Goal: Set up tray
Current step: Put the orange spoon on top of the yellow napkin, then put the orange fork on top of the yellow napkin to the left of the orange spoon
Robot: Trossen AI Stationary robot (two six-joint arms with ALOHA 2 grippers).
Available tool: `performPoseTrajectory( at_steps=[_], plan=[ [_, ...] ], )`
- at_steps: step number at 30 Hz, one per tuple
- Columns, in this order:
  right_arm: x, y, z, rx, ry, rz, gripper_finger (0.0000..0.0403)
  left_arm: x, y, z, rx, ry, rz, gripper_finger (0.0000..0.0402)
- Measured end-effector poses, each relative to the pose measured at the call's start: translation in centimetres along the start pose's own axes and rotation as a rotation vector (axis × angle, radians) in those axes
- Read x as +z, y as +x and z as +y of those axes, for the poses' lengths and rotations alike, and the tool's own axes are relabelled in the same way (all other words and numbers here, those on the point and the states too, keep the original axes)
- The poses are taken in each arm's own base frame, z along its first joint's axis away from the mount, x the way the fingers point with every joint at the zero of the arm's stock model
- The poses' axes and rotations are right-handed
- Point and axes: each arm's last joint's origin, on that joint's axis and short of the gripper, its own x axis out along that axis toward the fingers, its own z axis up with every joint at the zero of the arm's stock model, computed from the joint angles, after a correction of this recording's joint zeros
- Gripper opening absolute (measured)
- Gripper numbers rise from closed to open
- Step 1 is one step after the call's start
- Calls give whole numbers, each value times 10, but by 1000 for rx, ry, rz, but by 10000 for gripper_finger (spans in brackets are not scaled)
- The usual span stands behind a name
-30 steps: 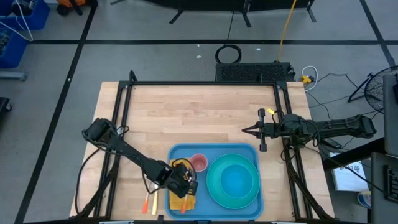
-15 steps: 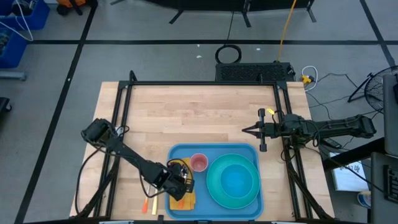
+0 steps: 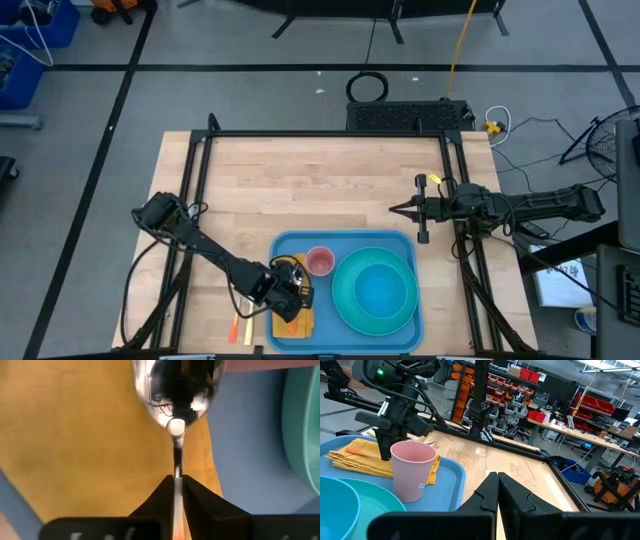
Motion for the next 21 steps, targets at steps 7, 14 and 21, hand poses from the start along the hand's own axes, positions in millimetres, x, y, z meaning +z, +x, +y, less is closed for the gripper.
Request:
performPoseTrajectory(
  at_steps=[7, 14, 21],
  plan=[
    [1, 0, 0, -2, 0, -7, 0, 0, 0, 0, -2, -4, -10, 74],
    [1, 0, 0, -2, -2, -7, 0, 2, -13, -4, -25, 126, 51, 77],
    [1, 0, 0, -4, -11, -14, 0, 4, -71, -6, -100, 383, 168, 78]
  ],
)
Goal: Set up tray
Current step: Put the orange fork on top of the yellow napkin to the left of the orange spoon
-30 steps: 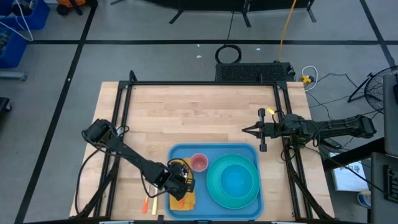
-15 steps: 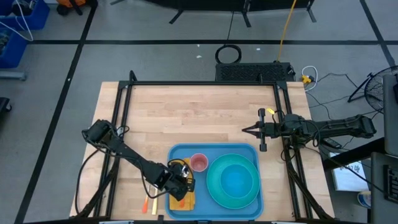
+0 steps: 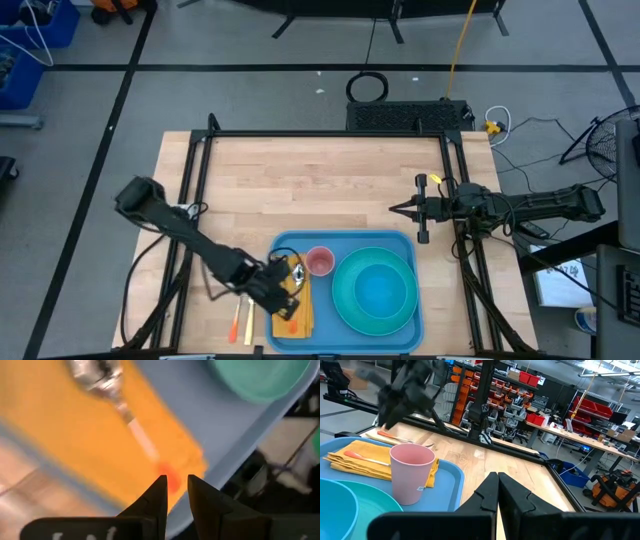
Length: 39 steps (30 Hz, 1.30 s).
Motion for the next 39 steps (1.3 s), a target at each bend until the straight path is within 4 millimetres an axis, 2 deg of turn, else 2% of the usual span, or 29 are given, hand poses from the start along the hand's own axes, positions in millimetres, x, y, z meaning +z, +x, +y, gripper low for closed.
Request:
performPoseTrajectory(
  at_steps=[5, 9, 12, 15, 23, 27, 32, 39],
  plan=[
    [0, 0, 0, 0, 14, 0, 0, -24, -28, 21, 189, 39, -16, 78],
    [0, 0, 0, 0, 12, -1, 0, -48, -33, 45, 432, -55, -20, 79],
    [1, 0, 0, -2, 12, -5, 0, -62, -29, 54, 537, -82, -26, 83],
    [1, 0, 0, -2, 25, -8, 0, -70, -24, 56, 550, -114, -55, 105],
    [1, 0, 0, -2, 48, -6, 0, -76, -4, 62, 600, -162, -75, 234],
    [0, 0, 0, 0, 48, 0, 0, -76, 7, 68, 618, -168, -75, 274],
    [0, 0, 0, 0, 47, 1, 0, -76, 18, 77, 592, -174, -62, 285],
    [0, 0, 0, 1, 45, 2, 0, -76, 34, 94, 535, -190, -30, 260]
  ],
)
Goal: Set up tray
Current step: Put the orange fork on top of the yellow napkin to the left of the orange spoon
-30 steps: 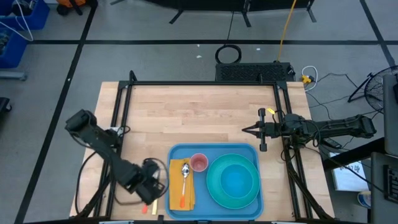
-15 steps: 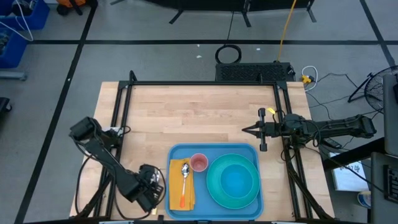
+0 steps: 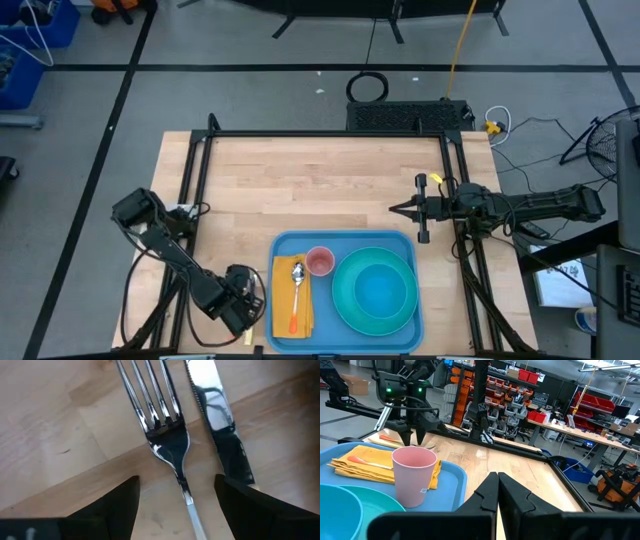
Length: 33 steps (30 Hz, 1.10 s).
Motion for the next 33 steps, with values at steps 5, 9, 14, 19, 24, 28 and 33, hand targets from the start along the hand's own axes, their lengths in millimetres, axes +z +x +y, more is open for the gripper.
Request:
performPoseTrajectory(
  at_steps=[5, 9, 14, 19, 24, 28, 33],
  plan=[
    [0, 0, 0, 0, 0, 1, 0, 1, 9, 5, -11, -15, 11, 236],
    [0, 0, 0, 0, 0, 2, 0, 2, 10, 6, -5, -18, 10, 207],
    [0, 0, 0, 0, 0, 2, 0, 2, 11, 6, -2, -71, 9, 146],
    [0, 0, 0, 0, 0, 3, 0, 2, 11, 6, -6, -95, 6, 77],
    [0, 0, 0, 0, 0, 2, 0, 2, 11, 5, -18, -86, -9, 13],
    [0, 0, 0, 0, 0, 2, 0, 2, 11, 5, -15, -88, -12, 21],
    [0, 0, 0, 0, 0, 2, 0, 5, -7, 10, 48, -98, -59, 10]
  ],
)
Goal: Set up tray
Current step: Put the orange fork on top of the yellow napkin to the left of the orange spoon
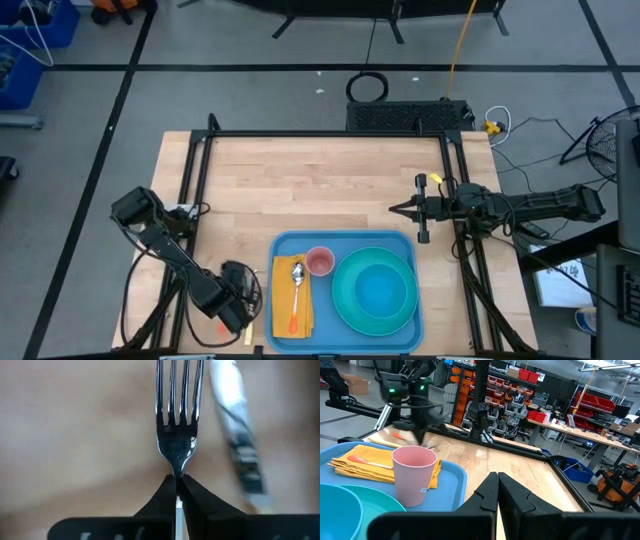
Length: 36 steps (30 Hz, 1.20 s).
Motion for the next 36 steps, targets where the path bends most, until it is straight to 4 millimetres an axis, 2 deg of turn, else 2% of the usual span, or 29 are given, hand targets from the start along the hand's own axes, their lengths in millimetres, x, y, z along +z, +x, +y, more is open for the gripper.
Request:
performPoseTrajectory(
  at_steps=[7, 10, 13, 17, 19, 25, 29, 36],
  plan=[
    [0, 0, 0, 0, 1, 0, 0, 13, -58, 6, -1, -58, -50, 9],
    [0, 0, 0, 0, 0, -1, 0, 22, -79, -1, -103, -96, -74, 10],
    [0, 0, 0, 0, -1, 0, 0, 33, -89, -14, -182, -144, -42, 21],
    [0, 0, 0, 0, -3, 2, 0, 46, -86, -38, -292, -110, -9, 19],
    [0, 0, 0, 1, -2, 4, 0, 50, -80, -53, -353, -94, -2, 9],
    [-1, 0, 0, 2, 0, 10, 0, 59, -61, -93, -525, -71, -11, 14],
    [-2, 0, 1, 6, 0, 22, 0, 58, -43, -102, -499, -97, -18, 9],
    [-3, 0, 1, 8, 0, 33, 0, 42, -22, -105, -452, -183, -30, 9]
  ],
)
